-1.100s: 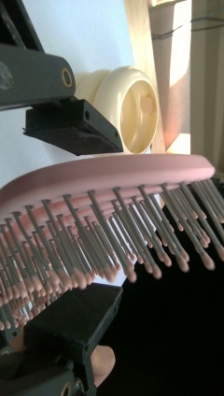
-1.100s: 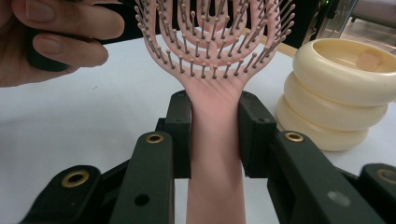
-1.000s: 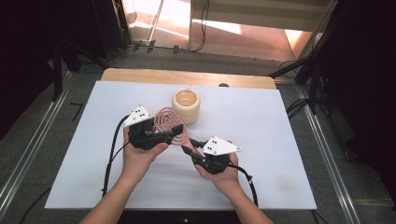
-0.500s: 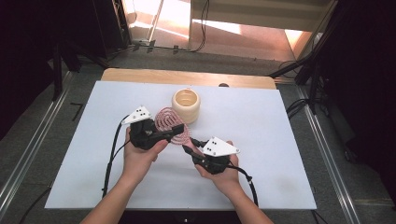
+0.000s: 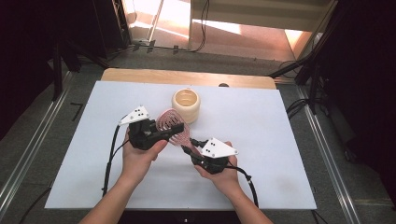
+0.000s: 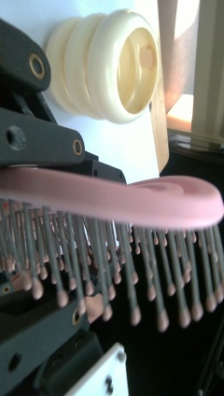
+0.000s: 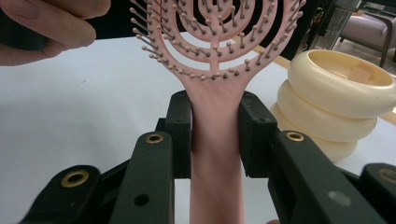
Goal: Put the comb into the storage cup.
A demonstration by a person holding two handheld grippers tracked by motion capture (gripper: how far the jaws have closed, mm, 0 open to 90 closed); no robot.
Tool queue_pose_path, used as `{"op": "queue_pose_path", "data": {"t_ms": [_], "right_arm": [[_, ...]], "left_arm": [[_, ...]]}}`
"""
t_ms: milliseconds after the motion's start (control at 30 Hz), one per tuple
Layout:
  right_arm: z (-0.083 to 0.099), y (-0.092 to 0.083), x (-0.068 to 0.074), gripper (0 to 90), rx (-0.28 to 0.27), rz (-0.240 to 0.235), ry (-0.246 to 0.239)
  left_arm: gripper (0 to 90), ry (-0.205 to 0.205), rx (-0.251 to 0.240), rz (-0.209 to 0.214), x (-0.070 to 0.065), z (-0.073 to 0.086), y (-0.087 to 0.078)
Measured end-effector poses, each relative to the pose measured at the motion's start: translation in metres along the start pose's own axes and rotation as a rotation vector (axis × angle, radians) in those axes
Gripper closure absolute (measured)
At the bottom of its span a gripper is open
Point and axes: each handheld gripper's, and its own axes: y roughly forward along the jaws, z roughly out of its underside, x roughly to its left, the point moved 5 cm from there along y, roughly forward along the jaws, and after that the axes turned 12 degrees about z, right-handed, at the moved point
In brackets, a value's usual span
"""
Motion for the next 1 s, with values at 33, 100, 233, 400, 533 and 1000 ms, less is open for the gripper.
{"op": "queue_pose_path", "data": {"t_ms": [33, 100, 233, 400, 533, 1000], "right_arm": [[0.0, 0.0, 0.0, 66.8, -0.001, -0.001, 0.004], [-0.001, 0.001, -0.001, 66.2, -0.009, -0.004, 0.012], [-0.003, 0.001, -0.005, 64.5, -0.027, -0.016, 0.027], [-0.004, 0.003, -0.009, 51.8, -0.057, -0.013, 0.029], [-0.005, 0.001, -0.012, 39.7, -0.047, -0.031, 0.064], [-0.004, -0.014, -0.023, 0.0, -0.024, -0.13, 0.167]], "left_arm": [[62.6, 0.004, 0.002, 0.002, -0.001, -0.001, 0.0], [62.8, 0.002, -0.004, 0.011, -0.001, -0.003, 0.0], [63.0, 0.004, -0.004, 0.01, -0.001, -0.005, 0.0], [63.1, 0.033, -0.009, -0.007, -0.001, -0.006, -0.001], [63.2, 0.036, -0.024, -0.007, 0.0, -0.008, -0.003], [63.3, 0.055, -0.033, -0.025, 0.002, -0.013, -0.008]]}}
